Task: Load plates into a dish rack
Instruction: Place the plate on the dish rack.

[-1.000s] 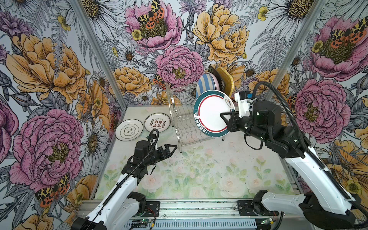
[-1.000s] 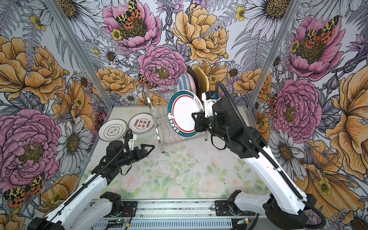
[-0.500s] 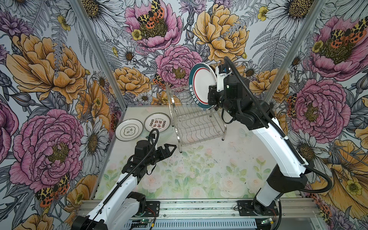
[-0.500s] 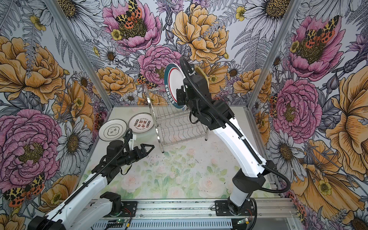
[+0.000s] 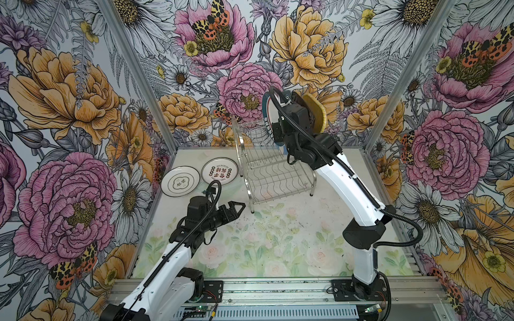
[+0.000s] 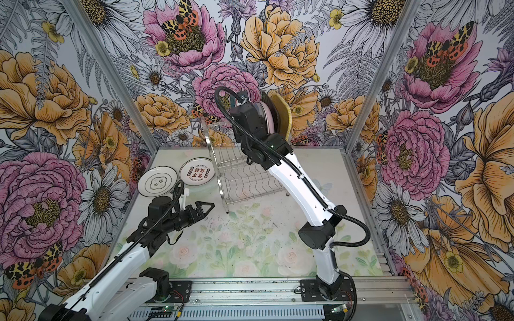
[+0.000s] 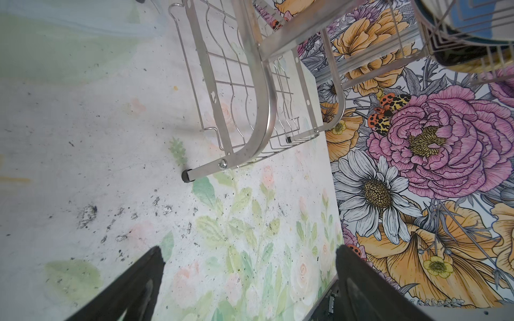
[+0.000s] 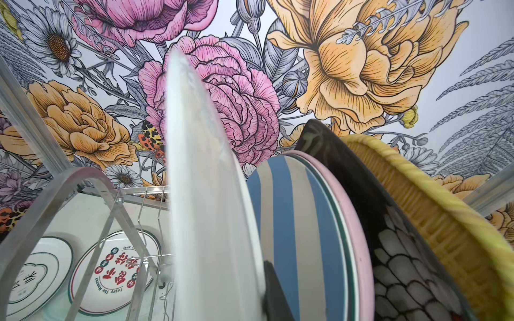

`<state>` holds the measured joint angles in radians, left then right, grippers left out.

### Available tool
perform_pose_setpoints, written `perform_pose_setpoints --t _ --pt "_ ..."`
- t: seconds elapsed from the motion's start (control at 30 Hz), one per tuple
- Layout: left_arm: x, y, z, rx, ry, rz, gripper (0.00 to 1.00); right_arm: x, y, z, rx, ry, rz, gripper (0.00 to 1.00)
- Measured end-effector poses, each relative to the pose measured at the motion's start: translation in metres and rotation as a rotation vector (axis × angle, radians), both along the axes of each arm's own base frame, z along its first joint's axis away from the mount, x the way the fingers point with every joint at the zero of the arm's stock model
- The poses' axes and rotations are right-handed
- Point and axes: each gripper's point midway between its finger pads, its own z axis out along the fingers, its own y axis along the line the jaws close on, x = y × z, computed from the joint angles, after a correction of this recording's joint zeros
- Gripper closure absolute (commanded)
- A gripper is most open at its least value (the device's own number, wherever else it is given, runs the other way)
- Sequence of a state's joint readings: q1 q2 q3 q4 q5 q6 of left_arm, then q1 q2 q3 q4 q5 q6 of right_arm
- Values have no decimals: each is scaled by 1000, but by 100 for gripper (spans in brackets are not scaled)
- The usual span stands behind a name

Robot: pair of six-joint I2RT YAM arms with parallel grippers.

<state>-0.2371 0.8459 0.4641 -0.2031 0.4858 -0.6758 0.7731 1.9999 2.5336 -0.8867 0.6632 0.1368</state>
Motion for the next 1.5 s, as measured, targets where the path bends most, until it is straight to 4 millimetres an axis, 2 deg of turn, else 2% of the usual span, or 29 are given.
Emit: perform_pose_setpoints --t 0.3,0.7,1.27,1.3,1.37,1.5 --pt "-1 0 0 2 0 -1 3 12 2 -17 -31 20 -28 100" --pt "-1 2 0 2 0 3 3 19 -4 -23 -44 26 -58 100" --pt "-1 2 3 0 -10 5 3 28 -1 -56 -79 83 -72 100" --pt "-1 2 3 0 -10 5 3 28 -1 -56 -78 84 -72 99" --pt "-1 2 3 0 -10 5 2 29 0 -57 -74 83 -74 90" --pt "-1 2 3 0 -10 5 2 29 0 -58 -68 84 -76 79"
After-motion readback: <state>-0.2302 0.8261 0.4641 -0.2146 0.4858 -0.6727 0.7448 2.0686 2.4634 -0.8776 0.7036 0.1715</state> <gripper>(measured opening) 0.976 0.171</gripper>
